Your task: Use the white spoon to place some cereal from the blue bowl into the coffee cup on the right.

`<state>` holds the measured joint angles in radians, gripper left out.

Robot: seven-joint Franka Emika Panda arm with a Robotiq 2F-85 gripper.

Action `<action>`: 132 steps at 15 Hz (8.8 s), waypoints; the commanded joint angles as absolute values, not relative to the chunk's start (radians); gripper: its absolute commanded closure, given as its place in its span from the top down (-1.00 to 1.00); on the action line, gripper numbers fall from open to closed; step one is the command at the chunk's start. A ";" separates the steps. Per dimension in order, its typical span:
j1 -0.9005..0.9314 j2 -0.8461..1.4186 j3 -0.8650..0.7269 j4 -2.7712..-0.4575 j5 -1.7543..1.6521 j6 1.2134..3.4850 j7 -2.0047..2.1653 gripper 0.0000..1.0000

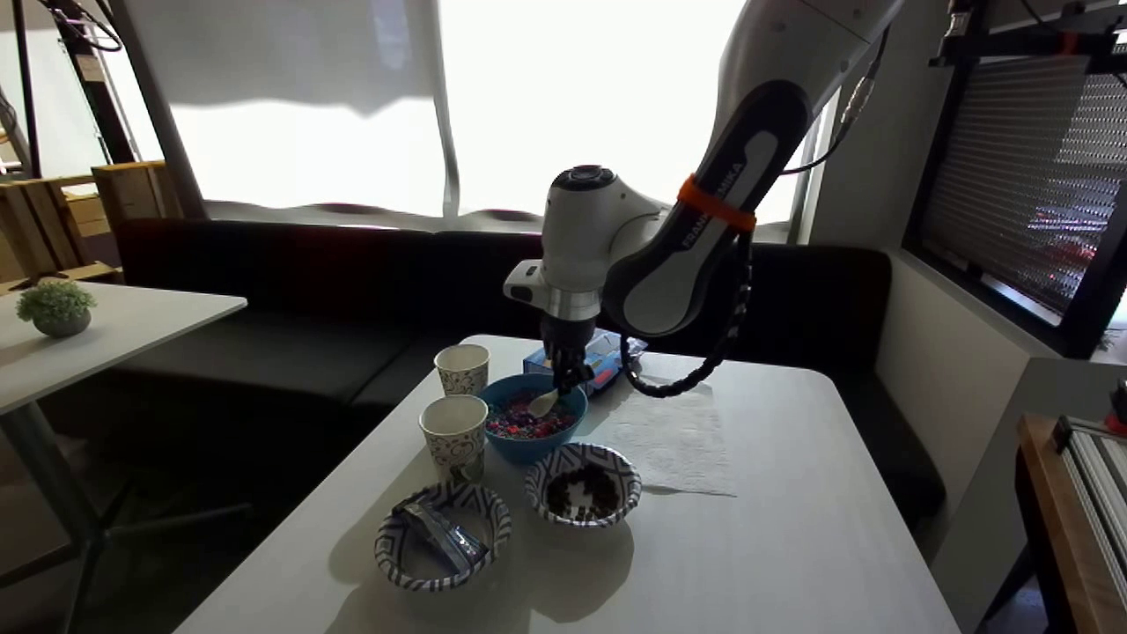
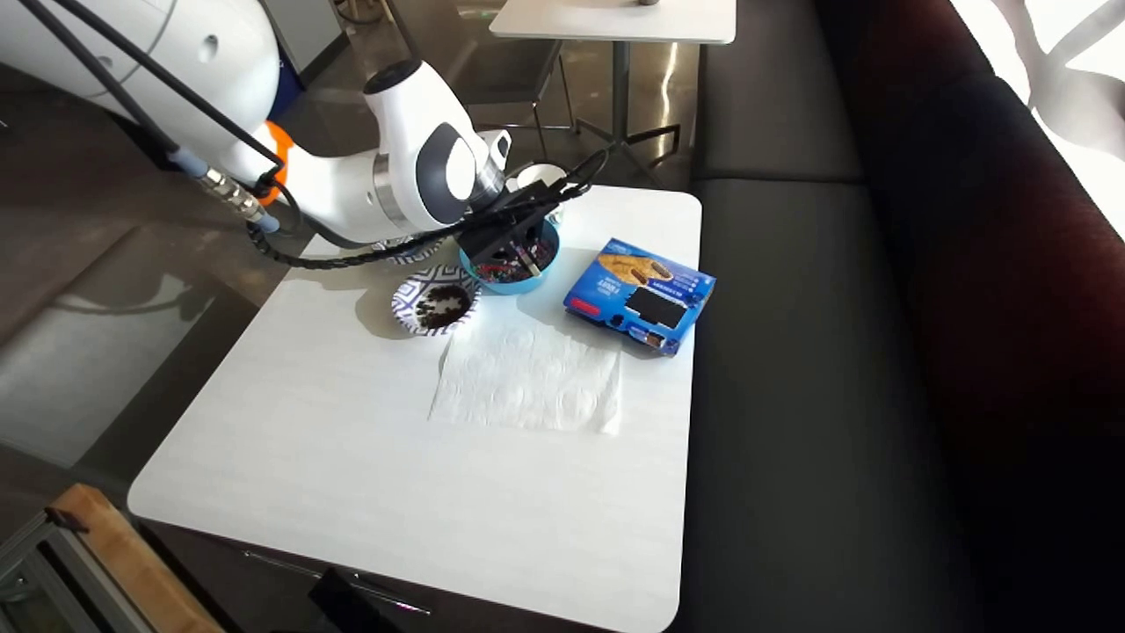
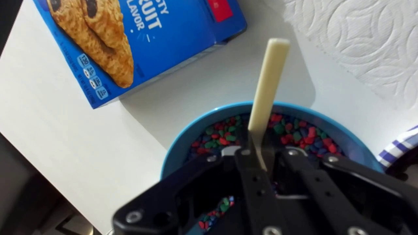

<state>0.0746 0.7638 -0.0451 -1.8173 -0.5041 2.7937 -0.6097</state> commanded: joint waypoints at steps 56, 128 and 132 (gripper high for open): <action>-0.388 0.716 0.421 -1.841 -0.054 2.974 -1.010 -0.93; 0.110 0.517 0.059 -1.936 -1.099 2.484 -0.055 -0.93; 0.077 0.553 0.072 -1.954 -0.992 2.494 -0.142 -0.93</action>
<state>0.1071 0.5465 0.0483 -1.9225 -1.0686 2.4962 -0.0721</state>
